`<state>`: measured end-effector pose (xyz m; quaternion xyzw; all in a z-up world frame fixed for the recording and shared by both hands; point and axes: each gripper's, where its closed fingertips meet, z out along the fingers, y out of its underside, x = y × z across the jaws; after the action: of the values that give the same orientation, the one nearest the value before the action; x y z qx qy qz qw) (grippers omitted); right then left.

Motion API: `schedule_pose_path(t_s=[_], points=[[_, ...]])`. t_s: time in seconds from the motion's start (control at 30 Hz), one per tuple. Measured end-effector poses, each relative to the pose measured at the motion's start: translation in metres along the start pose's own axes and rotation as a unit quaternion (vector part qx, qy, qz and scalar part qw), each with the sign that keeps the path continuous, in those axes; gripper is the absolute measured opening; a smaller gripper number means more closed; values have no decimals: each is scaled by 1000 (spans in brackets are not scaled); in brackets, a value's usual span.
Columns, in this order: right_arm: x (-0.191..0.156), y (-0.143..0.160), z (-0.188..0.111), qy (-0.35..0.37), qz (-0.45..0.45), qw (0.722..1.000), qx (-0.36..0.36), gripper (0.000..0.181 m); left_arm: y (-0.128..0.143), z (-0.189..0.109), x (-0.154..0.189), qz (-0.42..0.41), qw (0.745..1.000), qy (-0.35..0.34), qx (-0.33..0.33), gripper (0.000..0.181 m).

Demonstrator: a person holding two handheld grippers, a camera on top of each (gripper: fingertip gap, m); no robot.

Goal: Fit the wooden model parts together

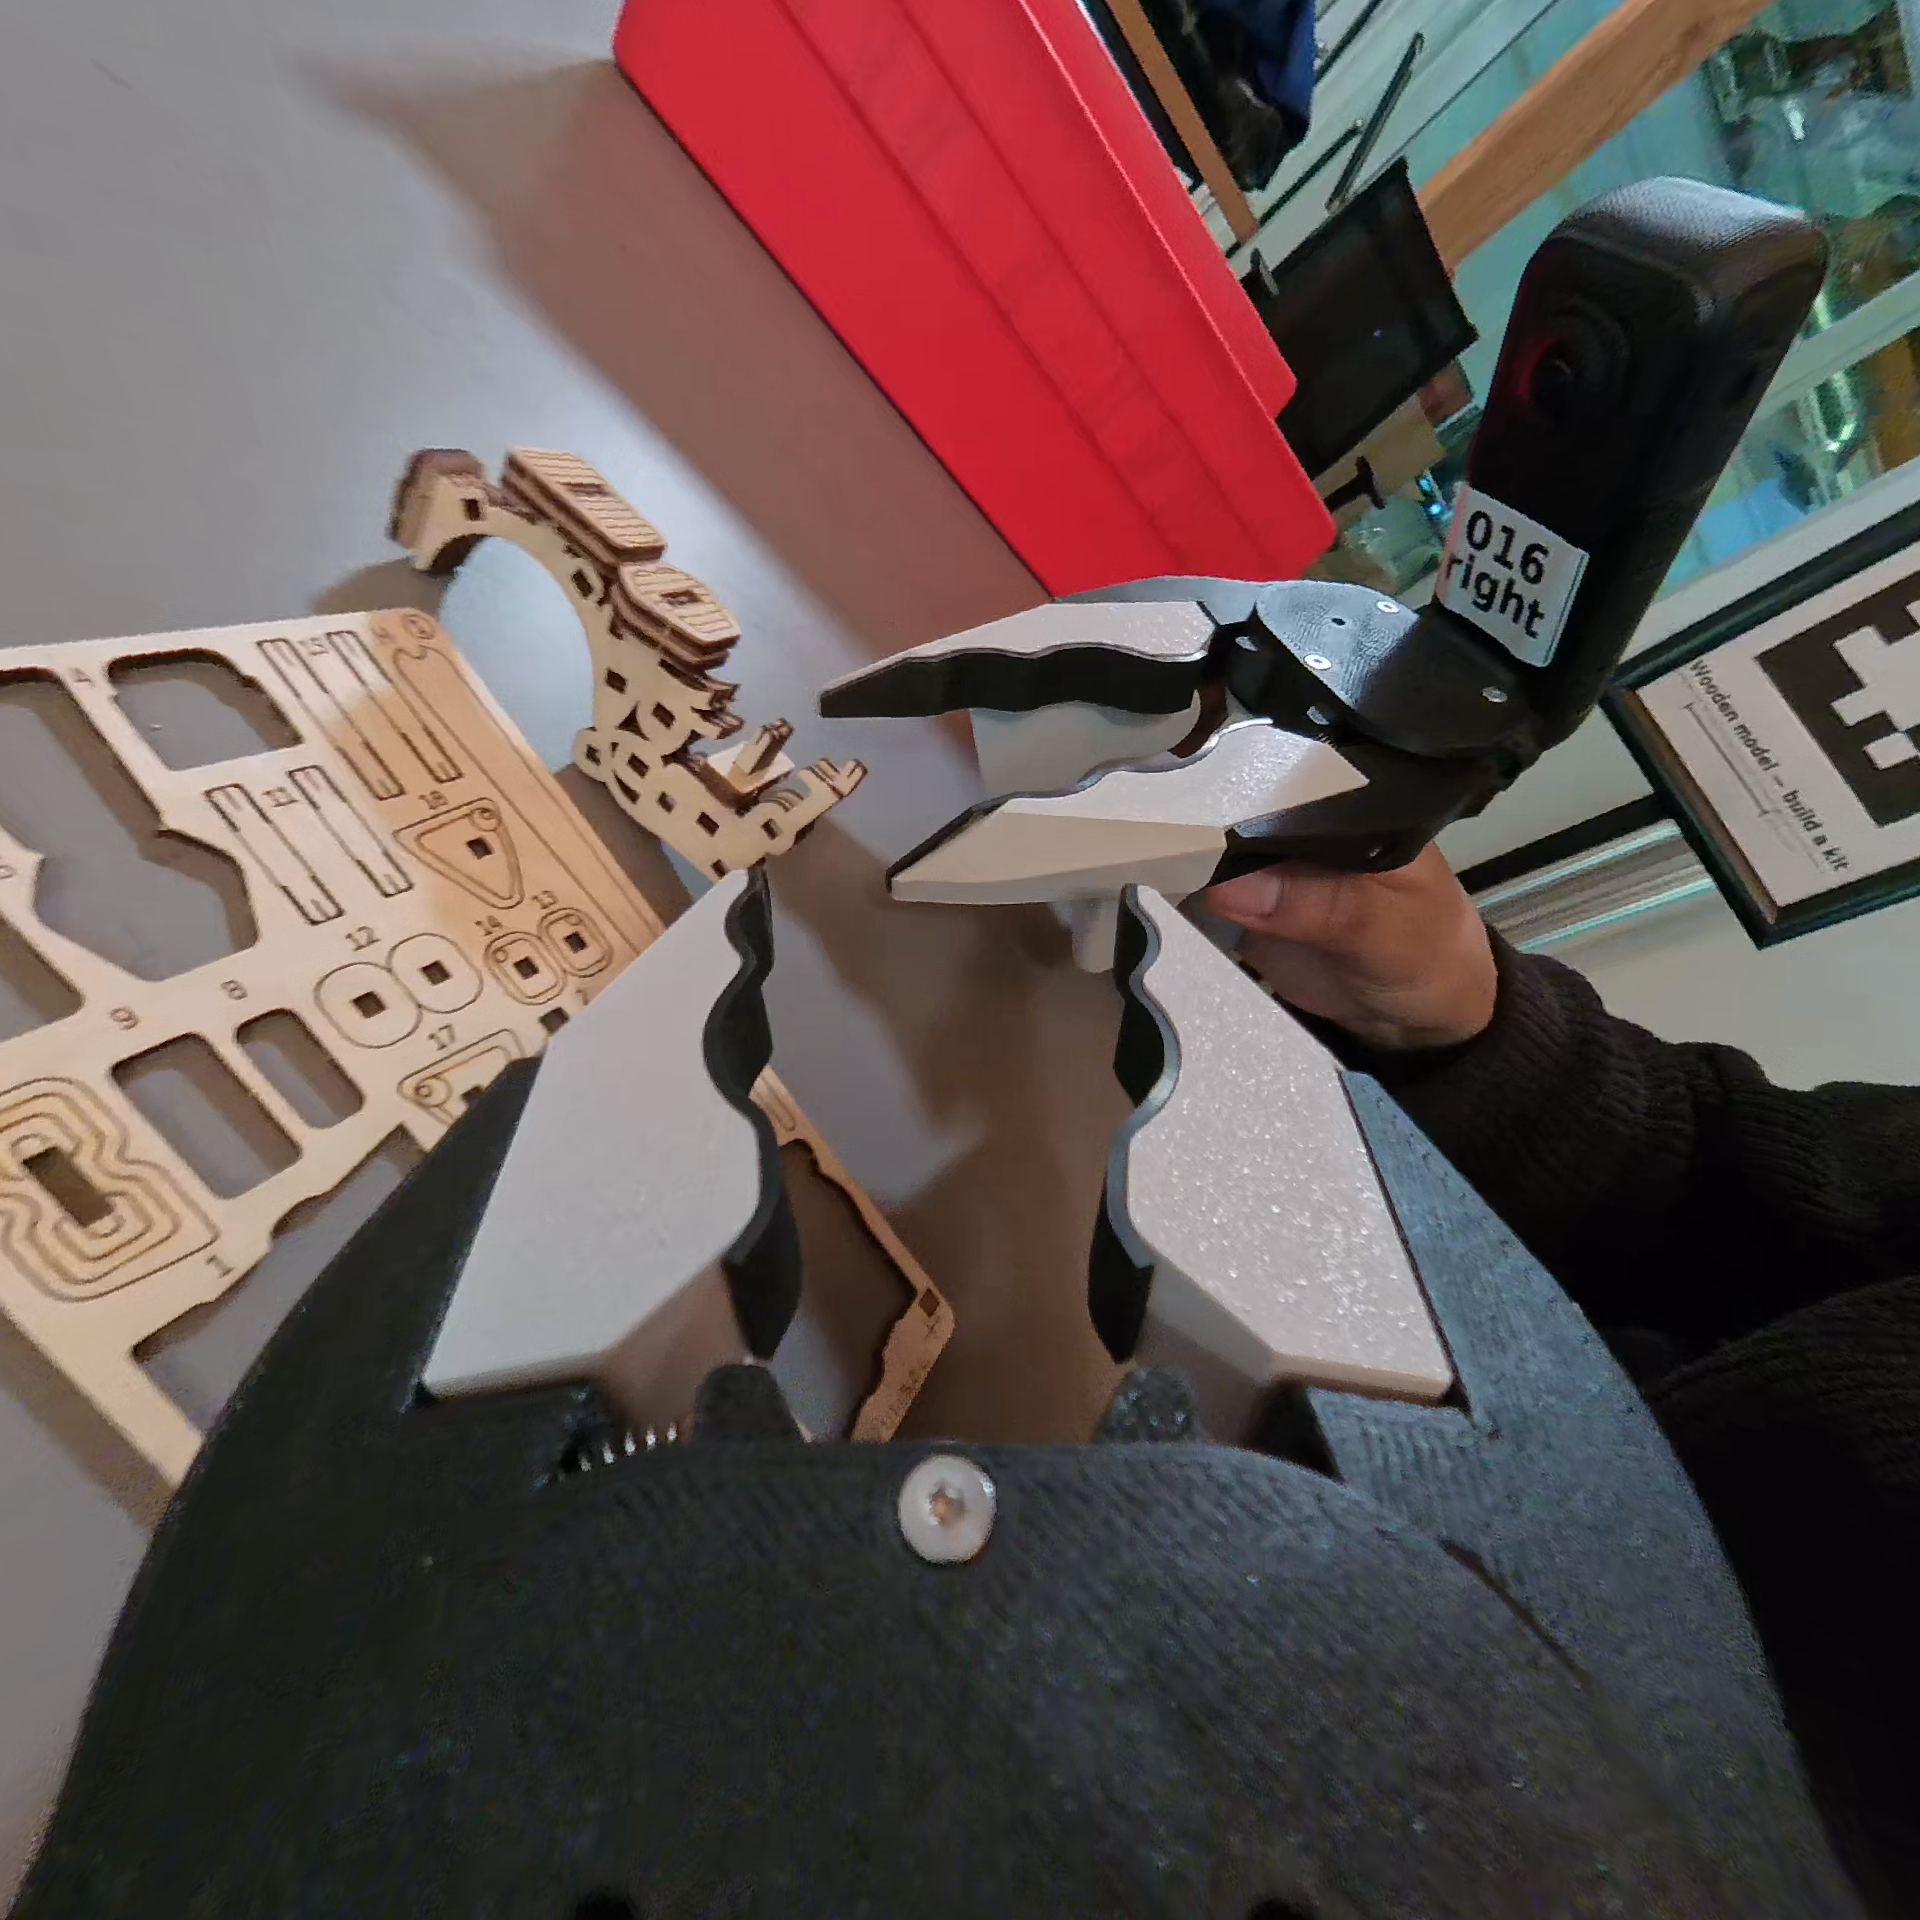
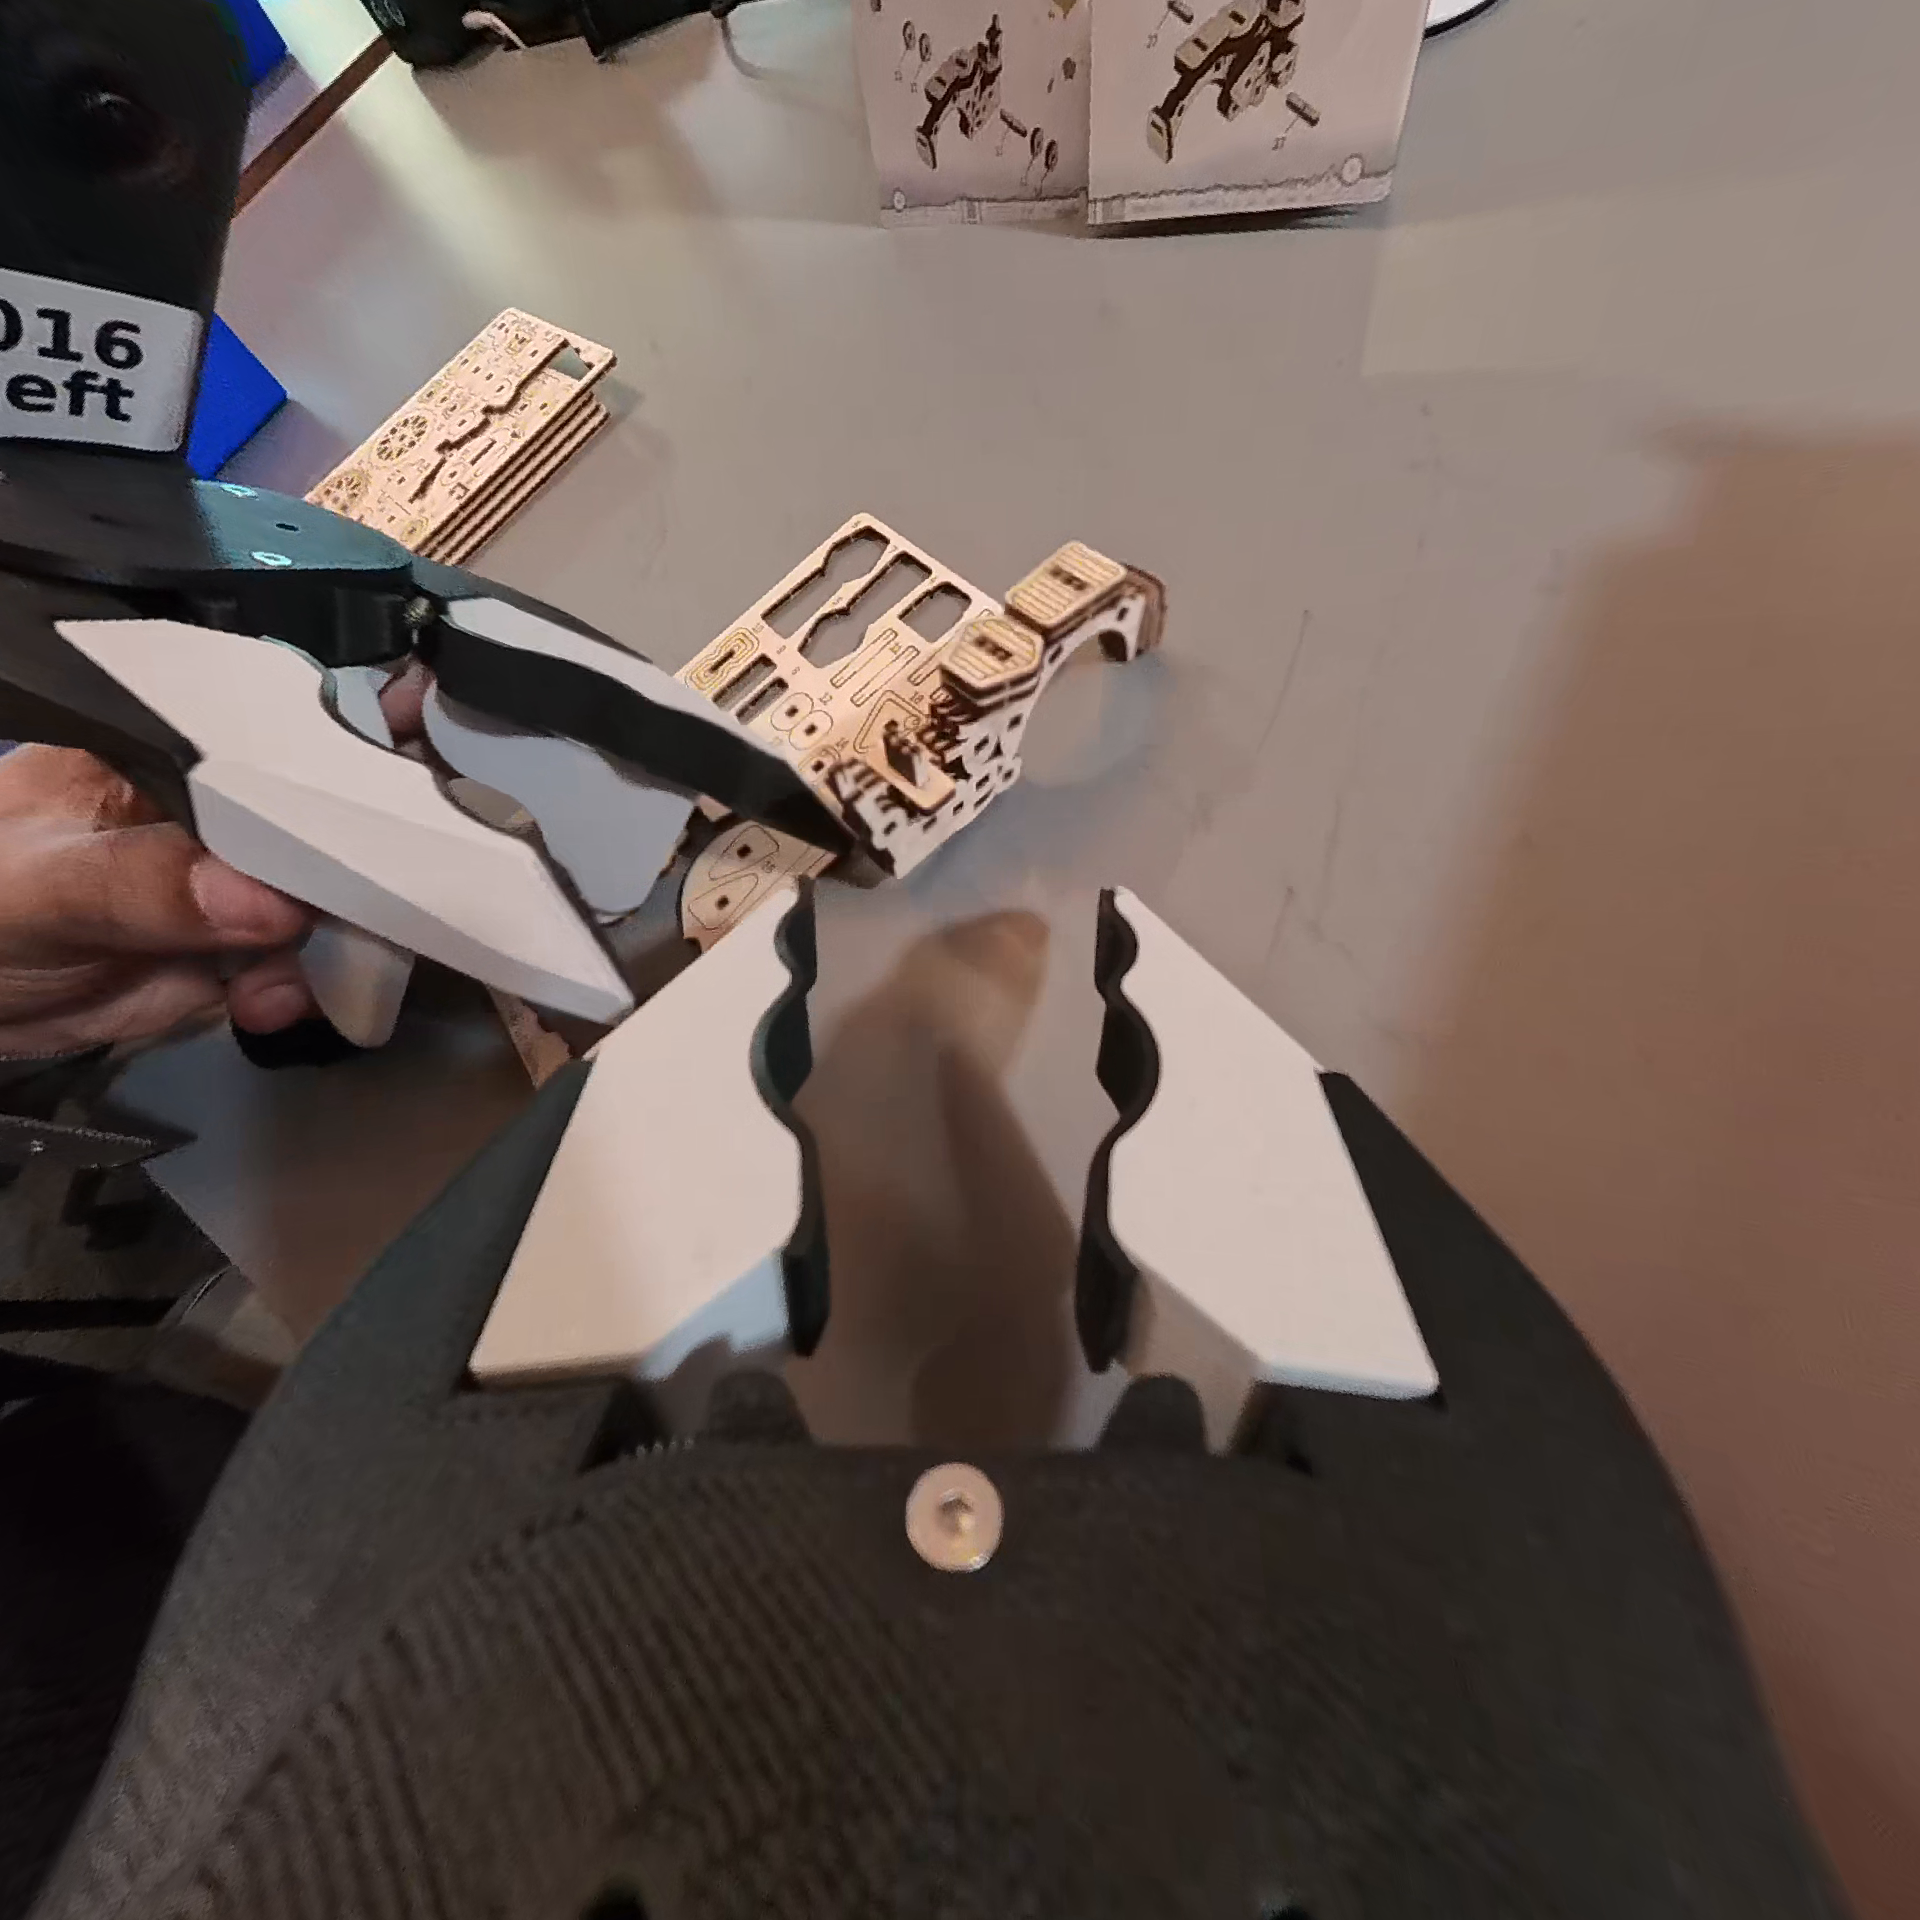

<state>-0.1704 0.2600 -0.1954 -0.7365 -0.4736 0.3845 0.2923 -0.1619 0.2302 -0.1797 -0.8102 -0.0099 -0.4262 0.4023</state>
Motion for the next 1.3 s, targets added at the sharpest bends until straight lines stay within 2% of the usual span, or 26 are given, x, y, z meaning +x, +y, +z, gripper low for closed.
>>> schedule_pose_path(t_s=[0.13, 0.27, 0.43, 0.6, 0.77, 0.93, 1.3], points=[[-5, 2, 0, -13, -4, 1000, -3, 50, -1, 4, 9, -15, 999, 29, 5, 66], [-13, -5, -3, -30, -15, 999, 11, 38, -3, 3, 13, -31, 998, 56, 14, 71], [-9, -14, -9, -4, -53, 998, 31, 29, -2, -6, 19, -48, 995, 81, 12, 67], [-8, -20, -12, 27, -97, 994, 46, 29, -9, -26, 11, -50, 995, 71, 40, 66], [-30, -26, -4, 27, -88, 994, 66, 34, -24, -38, -1, -39, 994, 47, 86, 65], [-24, -23, 8, 68, -116, 990, 41, 31, -43, -57, -6, -42, 986, 39, 154, 65], [-18, -18, 13, 101, -149, 983, 26, 21, -46, -61, -5, -43, 984, 47, 164, 64]])
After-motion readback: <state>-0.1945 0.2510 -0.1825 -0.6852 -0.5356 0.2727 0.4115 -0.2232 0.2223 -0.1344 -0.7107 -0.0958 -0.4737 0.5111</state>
